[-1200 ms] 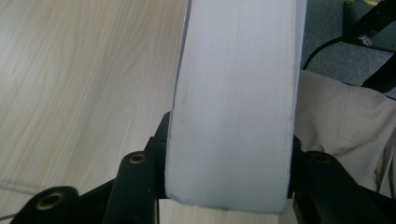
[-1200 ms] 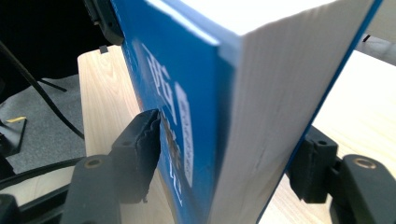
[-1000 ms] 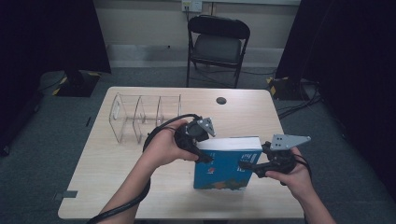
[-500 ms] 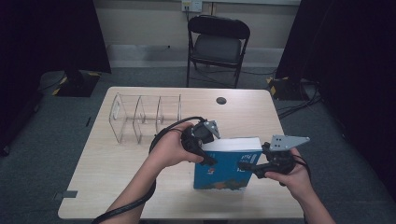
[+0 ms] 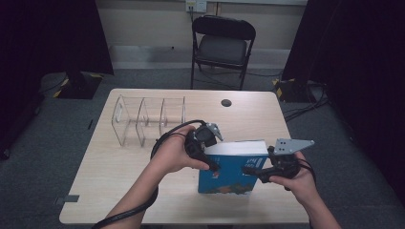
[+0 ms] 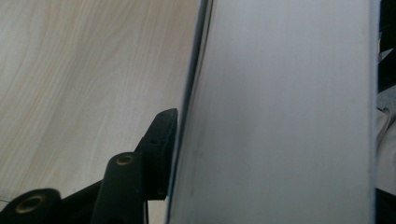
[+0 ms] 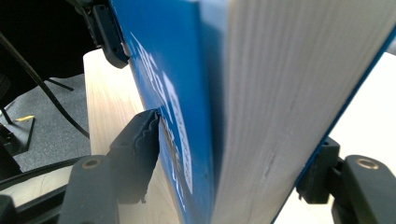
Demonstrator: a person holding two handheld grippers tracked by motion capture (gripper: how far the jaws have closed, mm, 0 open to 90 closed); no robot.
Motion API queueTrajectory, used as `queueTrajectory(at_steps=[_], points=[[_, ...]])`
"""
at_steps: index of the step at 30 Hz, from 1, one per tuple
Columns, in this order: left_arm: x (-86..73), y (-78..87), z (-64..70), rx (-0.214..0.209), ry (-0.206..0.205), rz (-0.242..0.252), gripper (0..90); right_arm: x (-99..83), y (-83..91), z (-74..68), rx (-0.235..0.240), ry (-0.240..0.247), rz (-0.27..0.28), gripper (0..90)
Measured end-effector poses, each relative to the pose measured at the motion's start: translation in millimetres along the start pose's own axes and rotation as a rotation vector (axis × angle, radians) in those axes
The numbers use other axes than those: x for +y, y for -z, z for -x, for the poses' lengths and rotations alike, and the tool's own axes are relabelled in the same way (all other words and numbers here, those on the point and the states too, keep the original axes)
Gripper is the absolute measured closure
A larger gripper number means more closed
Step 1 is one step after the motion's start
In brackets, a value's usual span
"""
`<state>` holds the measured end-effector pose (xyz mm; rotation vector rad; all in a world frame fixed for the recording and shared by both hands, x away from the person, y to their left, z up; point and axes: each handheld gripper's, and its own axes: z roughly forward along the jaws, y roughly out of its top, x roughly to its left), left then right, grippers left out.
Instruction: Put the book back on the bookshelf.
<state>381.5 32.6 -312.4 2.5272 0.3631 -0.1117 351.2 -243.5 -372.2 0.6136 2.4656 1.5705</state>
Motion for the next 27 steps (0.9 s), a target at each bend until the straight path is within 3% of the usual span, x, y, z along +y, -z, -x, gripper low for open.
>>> queueTrajectory(at_steps=[2, 3, 4, 9, 11, 13, 22, 27], points=[[-2.1, -0.5, -0.3, 0.014, -0.027, 0.008, 50.2, -0.2, -0.8, 0.2, 0.001, -0.001, 0.000, 33.5], [-4.4, -6.4, -0.5, 0.040, -0.085, -0.039, 50.1, -0.3, -1.3, 0.3, 0.001, -0.001, 0.003, 33.5], [-5.9, -7.6, -0.7, 0.041, -0.092, -0.033, 53.6, -0.6, -1.9, 0.9, 0.001, -0.003, 0.004, 33.4], [-7.8, -8.0, -1.2, 0.032, -0.089, -0.002, 54.9, -1.8, -3.0, 1.8, 0.006, -0.008, 0.013, 33.1], [-7.0, -6.6, -1.7, 0.014, -0.063, 0.047, 53.4, -2.0, -3.2, 2.1, 0.010, -0.009, 0.013, 33.1], [-4.2, -1.2, -1.2, 0.021, -0.068, 0.059, 53.6, -1.7, -3.4, 2.5, 0.006, -0.006, 0.008, 33.2], [7.8, 7.9, 3.5, 0.033, -0.086, 0.077, 51.0, -2.5, -4.7, 1.8, 0.009, -0.011, 0.001, 33.1], [13.3, -2.4, 2.9, 0.045, -0.098, 0.043, 49.4, -3.1, -4.9, 1.9, 0.016, -0.014, 0.004, 33.1]])
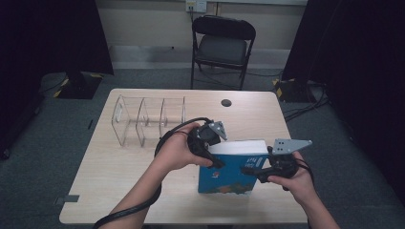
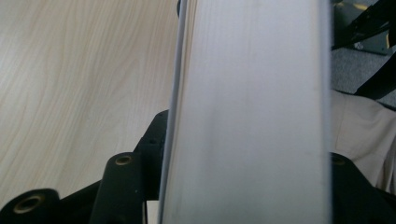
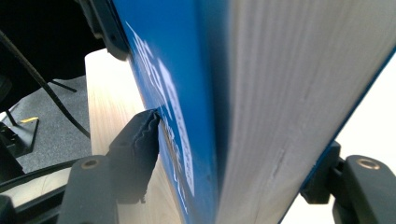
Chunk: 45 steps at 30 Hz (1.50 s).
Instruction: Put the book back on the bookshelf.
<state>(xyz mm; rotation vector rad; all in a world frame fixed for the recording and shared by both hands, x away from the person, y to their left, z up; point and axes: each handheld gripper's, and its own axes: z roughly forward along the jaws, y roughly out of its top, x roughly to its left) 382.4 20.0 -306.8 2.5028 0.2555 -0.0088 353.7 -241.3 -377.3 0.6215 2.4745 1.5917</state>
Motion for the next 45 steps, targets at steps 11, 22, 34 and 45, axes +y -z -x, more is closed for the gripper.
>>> queueTrajectory(at_steps=[11, 22, 34, 45], points=[[2.9, -0.2, -0.4, -0.003, -0.033, -0.061, 53.1, -0.6, -0.2, -0.3, -0.011, 0.008, -0.009, 33.4], [0.4, 0.5, 8.6, -0.012, -0.013, -0.054, 60.5, -3.5, -1.2, -0.4, 0.000, 0.001, 0.010, 29.6], [-0.3, 1.2, 10.6, 0.000, 0.009, -0.048, 61.2, -41.6, 11.3, 15.5, -0.035, -0.062, 0.020, 21.5], [0.1, 2.2, 12.3, 0.016, 0.026, -0.058, 61.6, -107.0, 19.8, 30.9, -0.187, -0.111, -0.119, 21.6]])
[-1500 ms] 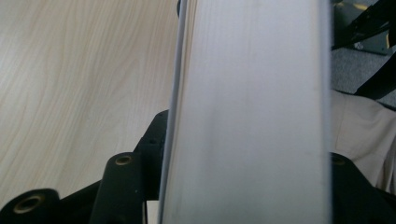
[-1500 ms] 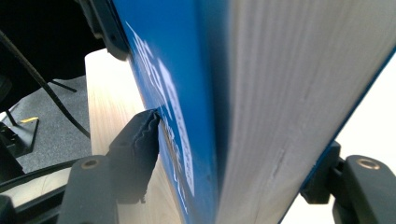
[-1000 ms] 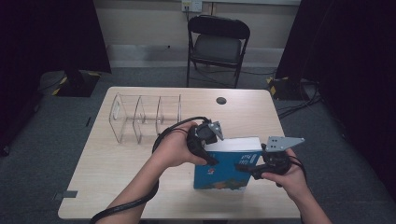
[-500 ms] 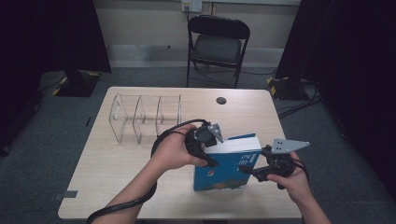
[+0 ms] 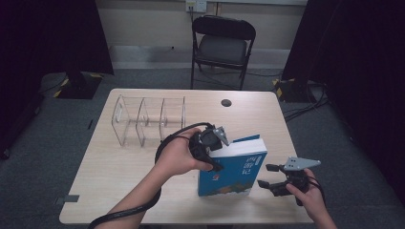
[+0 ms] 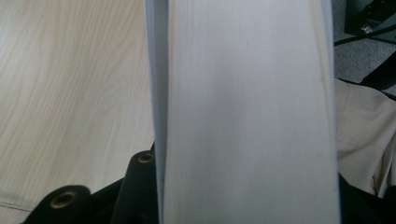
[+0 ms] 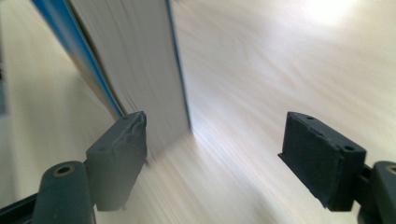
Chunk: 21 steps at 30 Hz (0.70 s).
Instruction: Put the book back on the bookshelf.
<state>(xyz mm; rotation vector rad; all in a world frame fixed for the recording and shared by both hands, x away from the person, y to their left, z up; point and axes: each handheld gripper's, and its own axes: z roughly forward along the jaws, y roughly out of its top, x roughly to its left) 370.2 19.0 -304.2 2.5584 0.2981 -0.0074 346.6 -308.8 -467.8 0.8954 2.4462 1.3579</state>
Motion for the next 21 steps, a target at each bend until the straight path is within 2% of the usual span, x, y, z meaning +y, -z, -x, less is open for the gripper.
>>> queueTrajectory(at_steps=[1, 3, 6, 9, 12, 19, 21], points=[[0.1, 0.0, -0.2, -0.001, 0.002, -0.001, 61.6, -8.9, -2.5, 2.6, -0.012, -0.006, -0.016, 21.6], [0.1, -0.1, 0.6, -0.002, 0.005, 0.002, 61.5, -12.1, -4.0, 3.0, -0.025, -0.005, -0.027, 21.6], [-0.3, 0.1, 1.5, 0.000, -0.007, -0.003, 61.5, -16.7, -8.6, 1.8, -0.056, 0.029, -0.068, 21.6], [-0.6, 0.1, 2.9, 0.000, -0.030, -0.003, 61.3, -20.6, -13.6, -0.3, -0.063, 0.040, -0.102, 21.6], [0.0, 0.0, 3.4, -0.003, -0.031, -0.012, 61.0, -25.9, -18.0, -1.2, -0.068, 0.056, -0.127, 21.0], [2.3, -0.5, 2.6, 0.014, -0.020, -0.036, 60.6, -26.1, -18.7, -4.7, -0.080, 0.084, -0.140, 20.1], [3.8, -2.1, 4.0, 0.026, -0.035, -0.076, 58.5, -26.2, -18.5, -4.5, -0.081, 0.082, -0.139, 20.1]])
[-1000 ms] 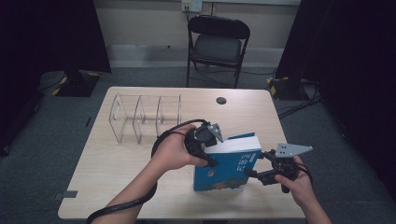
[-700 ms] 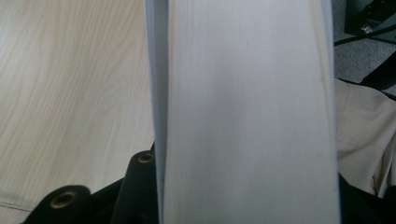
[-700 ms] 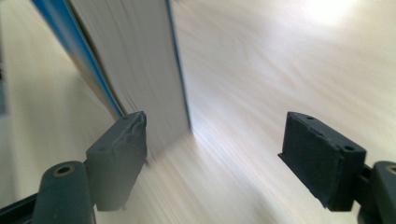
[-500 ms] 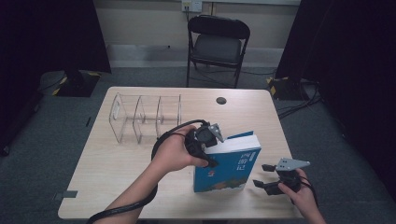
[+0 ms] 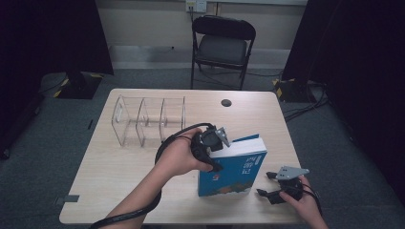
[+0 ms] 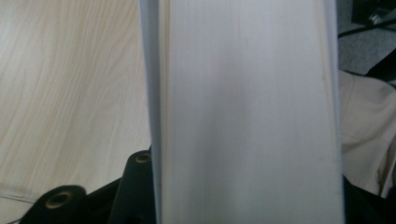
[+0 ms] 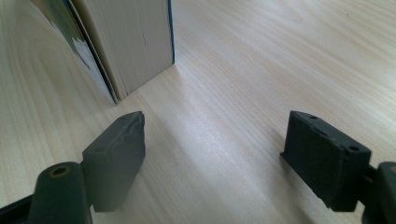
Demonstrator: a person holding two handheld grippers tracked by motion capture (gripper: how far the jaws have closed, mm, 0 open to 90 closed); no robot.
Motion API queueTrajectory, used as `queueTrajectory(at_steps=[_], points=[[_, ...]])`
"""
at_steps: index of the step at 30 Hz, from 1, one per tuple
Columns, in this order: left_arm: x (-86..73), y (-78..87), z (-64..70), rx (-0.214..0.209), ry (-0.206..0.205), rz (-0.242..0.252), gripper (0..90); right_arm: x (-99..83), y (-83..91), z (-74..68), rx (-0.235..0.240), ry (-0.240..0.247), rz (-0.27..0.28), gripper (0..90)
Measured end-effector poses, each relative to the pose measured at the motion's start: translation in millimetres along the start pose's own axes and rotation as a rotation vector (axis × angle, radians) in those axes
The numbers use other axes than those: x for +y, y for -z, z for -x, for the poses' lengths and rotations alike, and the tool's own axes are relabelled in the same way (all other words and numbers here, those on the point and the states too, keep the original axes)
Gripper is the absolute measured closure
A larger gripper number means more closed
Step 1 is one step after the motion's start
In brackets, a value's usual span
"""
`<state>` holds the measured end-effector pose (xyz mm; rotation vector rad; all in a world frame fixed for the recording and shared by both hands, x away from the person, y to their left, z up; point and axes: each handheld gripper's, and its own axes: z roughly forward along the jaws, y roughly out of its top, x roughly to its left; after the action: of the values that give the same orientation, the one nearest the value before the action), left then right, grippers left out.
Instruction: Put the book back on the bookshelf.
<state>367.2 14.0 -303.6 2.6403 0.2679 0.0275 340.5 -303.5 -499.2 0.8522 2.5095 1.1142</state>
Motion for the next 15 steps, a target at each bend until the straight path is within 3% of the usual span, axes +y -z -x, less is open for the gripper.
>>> queueTrajectory(at_steps=[15], points=[[-2.8, 1.4, 3.5, 0.015, 0.048, 0.030, 61.6, -0.1, 0.0, 0.0, 0.000, 0.002, 0.000, 20.0]])
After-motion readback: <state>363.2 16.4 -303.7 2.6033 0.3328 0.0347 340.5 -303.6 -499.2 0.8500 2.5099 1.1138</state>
